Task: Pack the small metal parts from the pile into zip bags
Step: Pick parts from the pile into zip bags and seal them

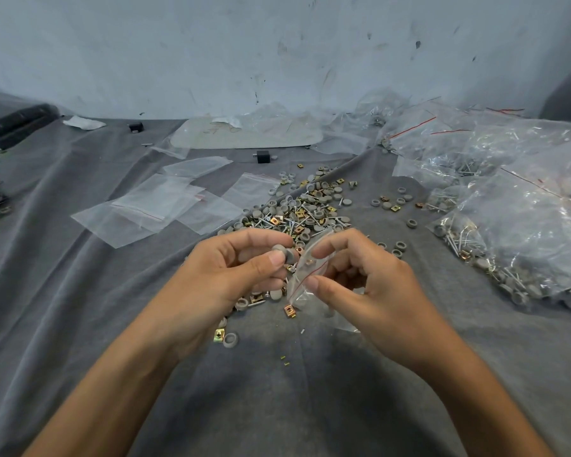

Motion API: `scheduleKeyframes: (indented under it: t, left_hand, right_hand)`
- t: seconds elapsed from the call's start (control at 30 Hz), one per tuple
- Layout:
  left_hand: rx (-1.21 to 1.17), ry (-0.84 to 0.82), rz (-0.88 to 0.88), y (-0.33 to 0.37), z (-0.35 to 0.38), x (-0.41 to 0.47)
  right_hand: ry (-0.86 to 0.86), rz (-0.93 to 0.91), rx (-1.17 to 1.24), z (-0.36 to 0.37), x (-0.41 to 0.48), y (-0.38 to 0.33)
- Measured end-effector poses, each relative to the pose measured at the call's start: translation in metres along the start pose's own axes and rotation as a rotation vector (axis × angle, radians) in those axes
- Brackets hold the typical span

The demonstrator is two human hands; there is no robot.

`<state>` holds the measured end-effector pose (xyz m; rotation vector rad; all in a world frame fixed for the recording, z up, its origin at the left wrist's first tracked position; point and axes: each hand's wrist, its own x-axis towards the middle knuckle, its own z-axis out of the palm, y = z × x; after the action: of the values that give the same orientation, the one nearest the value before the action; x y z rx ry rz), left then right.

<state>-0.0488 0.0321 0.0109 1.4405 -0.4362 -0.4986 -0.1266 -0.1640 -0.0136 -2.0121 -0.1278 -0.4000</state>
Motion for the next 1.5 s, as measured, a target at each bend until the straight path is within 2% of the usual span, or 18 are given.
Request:
scheduleKeyframes:
  t: [0.43,1.0,1.33,1.4,1.5]
  left_hand:
    - [0.220,0.039,0.165,-0.001,0.007,-0.001]
    - [0.435,0.104,0.268,-0.008,0.012,0.001]
    - [0.416,0.139,0.339,-0.012,0.010,0.003]
    - [0.504,0.129,0.375,-0.014,0.007,0.004]
    - [0.790,0.040,0.408,-0.018,0.004,0.005]
  right_hand:
    - [-0.046,-0.027,-0.037,0.003,0.000,0.000]
    - [-0.041,-0.046,-0.042,0.003,0.000,0.002]
    - [-0.046,-0.064,-0.055,0.003,0.000,0.004]
    - [-0.050,-0.067,-0.050,0.002,0.000,0.002]
    - [-0.069,-0.072,-0.034,0.002,0.000,-0.001]
